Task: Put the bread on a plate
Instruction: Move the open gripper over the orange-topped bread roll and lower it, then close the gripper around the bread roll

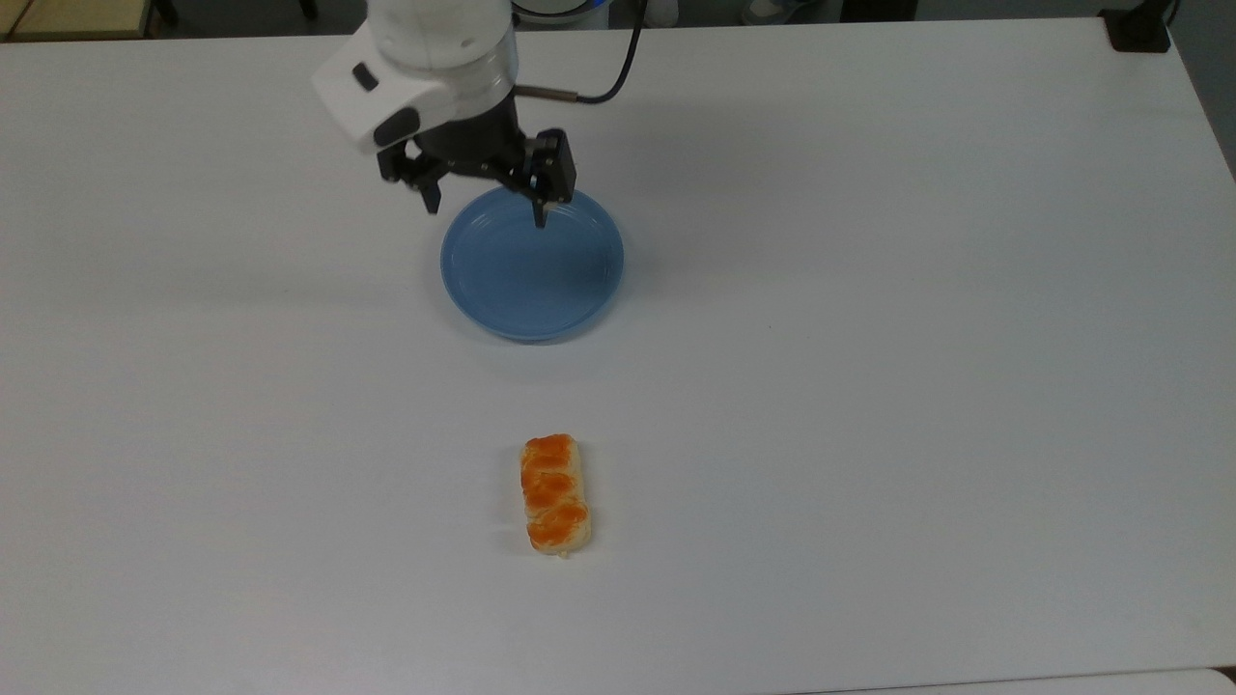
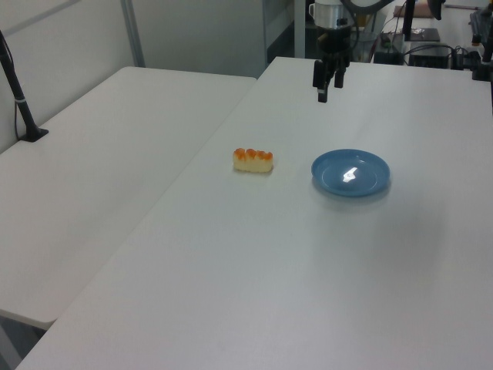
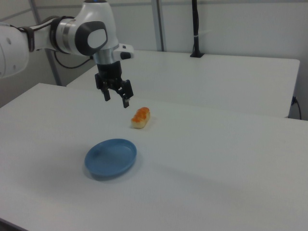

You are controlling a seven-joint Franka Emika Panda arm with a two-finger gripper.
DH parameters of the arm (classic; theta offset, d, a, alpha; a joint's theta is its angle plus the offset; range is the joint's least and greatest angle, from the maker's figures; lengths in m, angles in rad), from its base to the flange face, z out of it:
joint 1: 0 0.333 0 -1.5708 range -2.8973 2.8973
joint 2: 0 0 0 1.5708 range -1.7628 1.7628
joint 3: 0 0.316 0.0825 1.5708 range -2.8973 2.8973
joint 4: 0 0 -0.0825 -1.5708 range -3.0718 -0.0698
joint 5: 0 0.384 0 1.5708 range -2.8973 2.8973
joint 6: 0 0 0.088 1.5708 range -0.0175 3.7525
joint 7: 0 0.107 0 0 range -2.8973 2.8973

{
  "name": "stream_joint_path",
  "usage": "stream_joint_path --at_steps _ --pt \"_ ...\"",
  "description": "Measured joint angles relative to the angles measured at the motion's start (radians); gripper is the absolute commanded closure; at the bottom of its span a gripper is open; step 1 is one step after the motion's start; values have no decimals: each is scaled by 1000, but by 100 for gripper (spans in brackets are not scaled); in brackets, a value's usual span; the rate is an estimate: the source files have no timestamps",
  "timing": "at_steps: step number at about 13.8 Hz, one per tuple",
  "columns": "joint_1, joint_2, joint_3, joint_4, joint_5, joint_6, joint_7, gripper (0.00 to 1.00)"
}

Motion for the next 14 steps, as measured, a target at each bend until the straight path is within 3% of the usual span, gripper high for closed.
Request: stream_joint_path --at_steps 3,8,14 --pt "1 105 -16 102 25 68 -29 0" --pt "58 252 -26 174 25 219 -32 0" --pt "124 407 -91 257 25 329 -32 0"
